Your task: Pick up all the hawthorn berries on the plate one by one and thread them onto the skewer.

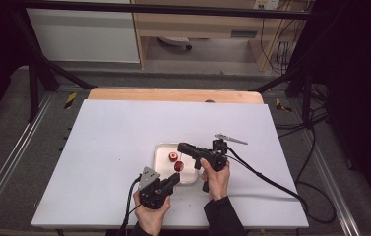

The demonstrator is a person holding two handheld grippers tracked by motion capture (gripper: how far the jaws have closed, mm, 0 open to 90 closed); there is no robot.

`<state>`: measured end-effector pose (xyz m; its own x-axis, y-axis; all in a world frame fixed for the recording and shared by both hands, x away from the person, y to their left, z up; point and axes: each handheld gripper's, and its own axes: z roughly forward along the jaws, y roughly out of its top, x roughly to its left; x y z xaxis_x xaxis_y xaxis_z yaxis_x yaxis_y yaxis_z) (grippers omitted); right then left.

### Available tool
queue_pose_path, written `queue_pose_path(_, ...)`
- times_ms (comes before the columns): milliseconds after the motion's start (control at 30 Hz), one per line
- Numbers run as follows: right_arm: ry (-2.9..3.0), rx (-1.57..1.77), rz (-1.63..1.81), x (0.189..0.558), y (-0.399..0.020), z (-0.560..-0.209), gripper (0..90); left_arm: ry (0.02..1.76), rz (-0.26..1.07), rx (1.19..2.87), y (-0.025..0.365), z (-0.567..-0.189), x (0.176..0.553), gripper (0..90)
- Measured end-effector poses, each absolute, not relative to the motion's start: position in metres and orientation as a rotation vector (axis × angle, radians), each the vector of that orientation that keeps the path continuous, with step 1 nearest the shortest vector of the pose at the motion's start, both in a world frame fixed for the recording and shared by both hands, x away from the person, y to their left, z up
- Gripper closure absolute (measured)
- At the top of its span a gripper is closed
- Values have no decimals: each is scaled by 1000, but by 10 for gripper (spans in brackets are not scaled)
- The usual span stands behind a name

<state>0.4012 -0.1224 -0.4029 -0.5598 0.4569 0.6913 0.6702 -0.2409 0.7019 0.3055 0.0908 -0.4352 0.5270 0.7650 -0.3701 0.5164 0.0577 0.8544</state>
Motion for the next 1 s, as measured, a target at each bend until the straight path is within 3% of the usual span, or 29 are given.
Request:
queue_pose_path(533,-1775,-1380,-1926,403,-119,-406,626,1113,305,1590,93,-436,302,893)
queue_pose_path(833,-1816,-1312,-1925,405,-121,-404,626,1090,214,1558,101,-438,306,893)
queue_pose_path(1000,-1784,-1342,-1904,406,-120,-406,626,1089,357,1609,94,-437,301,893)
